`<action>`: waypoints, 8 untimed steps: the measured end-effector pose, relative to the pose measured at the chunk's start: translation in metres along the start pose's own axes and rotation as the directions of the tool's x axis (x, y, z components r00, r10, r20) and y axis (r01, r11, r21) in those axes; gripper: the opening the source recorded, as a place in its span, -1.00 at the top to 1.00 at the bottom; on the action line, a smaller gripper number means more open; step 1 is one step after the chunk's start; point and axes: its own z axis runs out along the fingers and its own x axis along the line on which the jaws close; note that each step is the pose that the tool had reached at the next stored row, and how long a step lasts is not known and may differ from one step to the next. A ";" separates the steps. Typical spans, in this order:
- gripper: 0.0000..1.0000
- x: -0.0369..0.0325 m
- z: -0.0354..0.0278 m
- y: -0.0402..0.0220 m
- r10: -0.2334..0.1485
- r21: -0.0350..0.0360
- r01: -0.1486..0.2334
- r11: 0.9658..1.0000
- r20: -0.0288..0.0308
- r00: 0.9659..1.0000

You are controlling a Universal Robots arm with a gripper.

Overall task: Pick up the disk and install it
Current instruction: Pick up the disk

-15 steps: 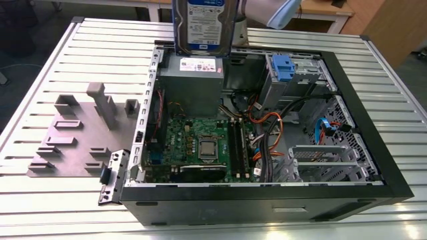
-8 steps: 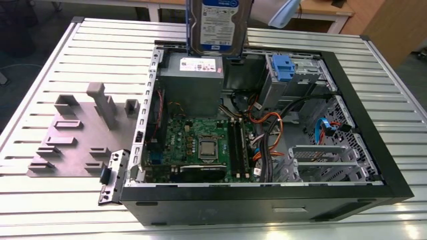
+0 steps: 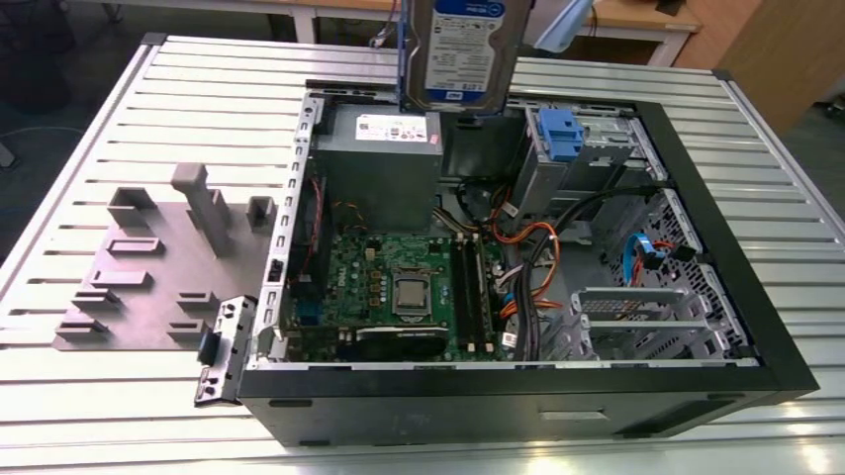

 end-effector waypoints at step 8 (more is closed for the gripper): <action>0.30 -0.0003 -0.0004 -0.0260 0.000 0.000 0.000 1.000 0.000 1.000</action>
